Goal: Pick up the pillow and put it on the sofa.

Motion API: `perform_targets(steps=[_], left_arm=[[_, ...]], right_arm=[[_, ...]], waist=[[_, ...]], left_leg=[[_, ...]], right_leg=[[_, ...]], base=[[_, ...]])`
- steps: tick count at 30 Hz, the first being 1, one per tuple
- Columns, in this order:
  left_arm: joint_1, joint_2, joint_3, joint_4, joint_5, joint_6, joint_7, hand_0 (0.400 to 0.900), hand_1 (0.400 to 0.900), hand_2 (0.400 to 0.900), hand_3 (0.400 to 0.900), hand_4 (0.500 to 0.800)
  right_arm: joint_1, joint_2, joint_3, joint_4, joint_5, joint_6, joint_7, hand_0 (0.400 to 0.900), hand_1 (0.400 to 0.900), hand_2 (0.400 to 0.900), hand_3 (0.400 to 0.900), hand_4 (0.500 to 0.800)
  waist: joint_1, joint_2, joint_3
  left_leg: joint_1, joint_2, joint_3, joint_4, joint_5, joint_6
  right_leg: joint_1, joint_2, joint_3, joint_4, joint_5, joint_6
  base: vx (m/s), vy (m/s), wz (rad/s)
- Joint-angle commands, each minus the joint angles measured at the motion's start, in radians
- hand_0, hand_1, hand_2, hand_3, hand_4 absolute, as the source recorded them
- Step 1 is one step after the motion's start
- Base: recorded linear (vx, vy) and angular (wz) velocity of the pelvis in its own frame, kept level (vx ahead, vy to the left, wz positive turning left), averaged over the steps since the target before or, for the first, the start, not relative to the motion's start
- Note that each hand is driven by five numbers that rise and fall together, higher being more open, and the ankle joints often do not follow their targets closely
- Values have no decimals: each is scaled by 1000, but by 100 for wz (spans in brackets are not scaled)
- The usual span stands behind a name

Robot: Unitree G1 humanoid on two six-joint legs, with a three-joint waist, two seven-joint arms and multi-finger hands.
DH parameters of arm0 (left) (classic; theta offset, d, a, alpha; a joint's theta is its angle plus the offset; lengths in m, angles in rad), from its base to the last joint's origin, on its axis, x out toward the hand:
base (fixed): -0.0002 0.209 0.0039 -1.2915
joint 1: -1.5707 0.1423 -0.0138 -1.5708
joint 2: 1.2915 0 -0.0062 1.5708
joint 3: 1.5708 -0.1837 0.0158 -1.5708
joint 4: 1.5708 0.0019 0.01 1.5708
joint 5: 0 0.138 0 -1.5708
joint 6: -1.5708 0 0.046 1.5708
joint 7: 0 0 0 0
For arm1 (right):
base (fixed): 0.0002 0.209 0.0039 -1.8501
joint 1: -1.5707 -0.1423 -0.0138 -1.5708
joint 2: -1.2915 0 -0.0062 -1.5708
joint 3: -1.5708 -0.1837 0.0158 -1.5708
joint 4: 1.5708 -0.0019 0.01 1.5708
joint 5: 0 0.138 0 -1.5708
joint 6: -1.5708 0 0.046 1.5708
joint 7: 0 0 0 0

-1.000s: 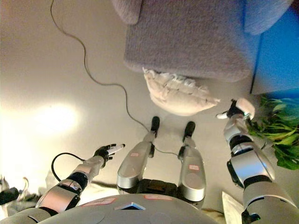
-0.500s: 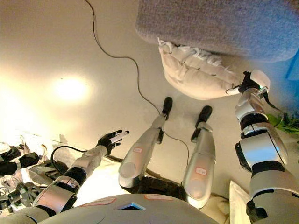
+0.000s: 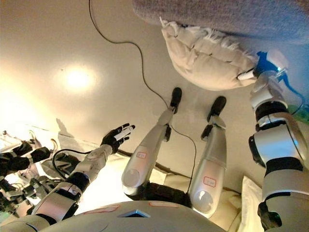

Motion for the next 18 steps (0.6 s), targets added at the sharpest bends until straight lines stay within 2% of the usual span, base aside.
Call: perform_targets(steps=[1, 7, 12, 13, 14, 15, 16, 18], left_arm=[[123, 65, -7, -22, -48, -35, -13, 900, 900, 900, 900, 800], [157, 80, -6, -67, -81, -76, -19, 900, 900, 900, 900, 800], [187, 96, 13, -92, -89, -94, -29, 900, 900, 900, 900, 800], [205, 101, 8, -94, -90, -100, -33, 900, 900, 900, 900, 800], [207, 102, 12, -92, -89, -103, -38, 900, 900, 900, 900, 800], [211, 109, 20, -94, -92, -101, -49, 900, 900, 900, 900, 800], [213, 111, 24, -97, -92, -100, -52, 900, 900, 900, 900, 800], [226, 120, 32, -106, -97, -106, -62, 900, 900, 900, 900, 800]], right_arm=[[-134, -115, 91, -28, 21, -14, 9, 900, 900, 900, 900, 800], [-245, -126, 145, -26, 35, -21, 99, 900, 900, 900, 900, 800], [-320, -123, 195, -36, 114, -35, 252, 900, 900, 900, 900, 800], [-309, -122, 195, -44, 126, -48, 288, 875, 875, 875, 875, 785], [-310, -119, 196, -49, 125, -51, 303, 639, 639, 639, 639, 644], [-313, -122, 206, -57, 126, -60, 318, 457, 457, 457, 457, 534], [-316, -122, 211, -60, 121, -63, 325, 400, 400, 400, 400, 500], [-322, -139, 219, -69, 118, -75, 334, 400, 400, 400, 400, 500]], waist=[[7, 143, 34], [44, 173, 34], [67, 192, 34], [60, 186, 34], [61, 187, 34], [64, 187, 34], [65, 187, 34], [69, 185, 34]], left_leg=[[-86, -31, 12, 109, -65, 9], [-185, -26, 10, 162, -64, 12], [-250, -22, 1, 196, -66, 10], [-234, -34, 0, 210, -99, 5], [-241, -34, 0, 215, -99, 3], [-254, -32, 0, 222, -99, 3], [-261, -31, 0, 226, -99, 3], [-275, -28, -4, 231, -101, 4]], right_leg=[[28, 28, 21, 42, -108, 36], [-81, 18, 46, 145, -142, 31], [-153, 16, 72, 219, -175, 23], [-141, 6, 88, 244, -219, 30], [-149, 6, 90, 252, -222, 29], [-162, 8, 92, 262, -226, 27], [-170, 9, 94, 269, -229, 25], [-184, 9, 94, 278, -232, 24]], base=[[0, 0, 0], [-27, 14, 6], [14, -13, 12], [91, -42, 24], [96, -33, 14], [0, 0, 0], [3, 13, -6], [-3, 9, -7]])
